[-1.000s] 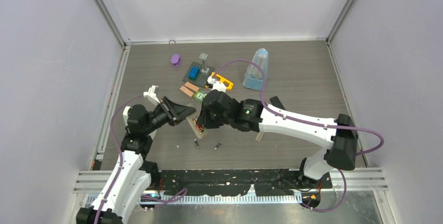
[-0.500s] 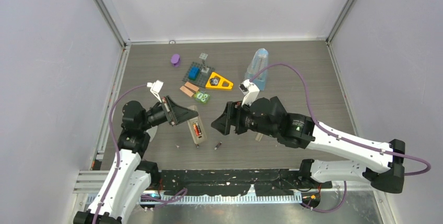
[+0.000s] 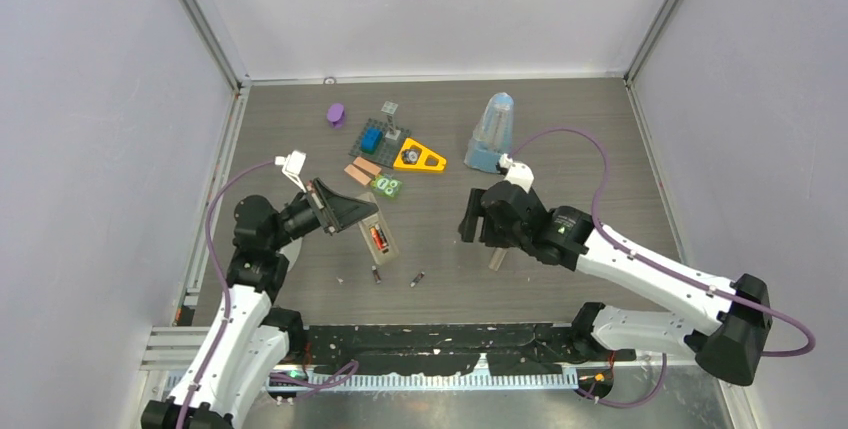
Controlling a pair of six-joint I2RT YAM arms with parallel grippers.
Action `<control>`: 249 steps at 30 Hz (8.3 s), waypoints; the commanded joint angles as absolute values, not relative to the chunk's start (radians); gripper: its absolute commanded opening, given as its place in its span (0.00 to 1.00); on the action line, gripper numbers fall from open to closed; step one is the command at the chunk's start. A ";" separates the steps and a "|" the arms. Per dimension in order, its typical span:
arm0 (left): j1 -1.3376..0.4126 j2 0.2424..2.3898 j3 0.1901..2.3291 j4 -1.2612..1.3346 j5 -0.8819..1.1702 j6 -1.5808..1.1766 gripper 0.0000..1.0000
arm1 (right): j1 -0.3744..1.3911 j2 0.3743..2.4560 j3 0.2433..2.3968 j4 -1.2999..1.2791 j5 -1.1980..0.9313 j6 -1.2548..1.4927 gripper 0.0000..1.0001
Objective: Load the batteries into the remote control
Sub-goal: Place the remote control at the center of the board, then pick up the battery cover at the center of the board, then load the battery cover into the remote control.
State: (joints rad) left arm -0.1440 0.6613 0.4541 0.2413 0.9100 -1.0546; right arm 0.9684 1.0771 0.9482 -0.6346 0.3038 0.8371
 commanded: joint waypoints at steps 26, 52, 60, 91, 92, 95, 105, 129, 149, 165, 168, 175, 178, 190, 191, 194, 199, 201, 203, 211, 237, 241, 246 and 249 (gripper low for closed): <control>-0.678 1.583 0.397 1.245 -0.152 -1.256 0.00 | 0.765 1.254 0.715 -0.668 0.409 0.983 0.75; -0.768 1.810 0.153 1.488 -0.302 -1.372 0.18 | 0.767 1.458 0.754 -0.600 0.368 1.100 0.66; -0.784 1.779 0.101 1.476 -0.360 -1.428 0.42 | 0.767 1.472 0.747 -0.592 0.354 1.117 0.51; -0.804 1.297 0.406 0.038 -0.284 -1.626 0.94 | 0.766 1.420 0.709 -0.533 0.322 1.100 0.25; -0.805 1.296 0.408 0.025 -0.274 -1.628 0.95 | 0.766 1.416 0.707 -0.531 0.317 1.102 0.25; -0.812 1.285 0.405 0.004 -0.254 -1.640 0.95 | 0.766 1.394 0.695 -0.517 0.305 1.106 0.24; -0.823 1.215 0.521 -0.364 -0.252 -1.624 1.00 | 0.767 1.323 0.684 -0.509 0.276 1.121 0.24; -0.852 1.008 0.486 0.192 0.007 -1.016 0.89 | 0.765 1.067 0.694 -0.448 0.045 1.299 0.24; -0.922 1.119 0.516 0.463 0.154 -0.910 0.62 | 0.767 0.974 0.663 -0.332 -0.078 1.565 0.24; -0.939 1.204 0.534 0.470 0.170 -0.977 0.01 | 0.767 0.955 0.650 -0.333 -0.053 1.575 0.25; -0.939 1.197 0.539 0.457 0.186 -0.949 0.00 | 0.766 0.933 0.629 -0.329 -0.050 1.565 0.36; -0.937 1.153 0.590 0.264 0.308 -0.812 0.00 | 0.765 0.797 0.590 -0.299 -0.040 1.314 0.79; -0.928 1.121 0.610 0.193 0.408 -0.769 0.00 | 0.765 0.726 0.593 -0.239 -0.092 1.054 0.88; -0.890 1.046 0.721 0.002 0.803 -0.657 0.00 | 0.765 0.708 0.711 -0.318 -0.514 0.440 0.83; -0.884 1.048 0.725 -0.019 0.837 -0.643 0.00 | 0.765 0.707 0.710 -0.315 -0.540 0.429 0.79; -0.872 1.057 0.743 -0.089 0.858 -0.608 0.00 | 0.765 0.698 0.706 -0.314 -0.593 0.422 0.74; -0.867 1.062 0.738 -0.058 0.887 -0.624 0.00 | 0.765 0.677 0.671 -0.283 -0.650 0.447 0.68; -0.865 1.060 0.732 -0.034 0.887 -0.631 0.00 | 0.765 0.681 0.657 -0.284 -0.654 0.457 0.61; -0.865 1.056 0.727 -0.009 0.888 -0.639 0.00 | 0.765 0.691 0.644 -0.287 -0.662 0.465 0.56; -0.863 1.066 0.723 -0.005 0.888 -0.647 0.00 | 0.765 0.703 0.611 -0.278 -0.660 0.478 0.52; -0.694 0.970 0.581 0.112 0.676 -0.828 0.79 | 0.766 0.695 0.463 -0.057 -0.495 0.780 0.05; -0.624 0.886 0.515 0.018 0.478 -0.834 0.79 | 0.771 0.765 0.410 0.038 -0.384 0.895 0.05; -0.618 0.870 0.544 -0.184 0.232 -0.735 0.79 | 0.785 0.920 0.420 0.115 -0.284 1.012 0.05; -0.617 0.902 0.566 -0.221 0.167 -0.682 0.79 | 0.791 1.001 0.438 0.167 -0.284 1.043 0.05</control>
State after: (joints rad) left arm -0.6205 0.8780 0.5190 -0.1200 0.3420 -0.7708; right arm 0.7788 0.9272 0.3985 0.0235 -0.3481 0.9482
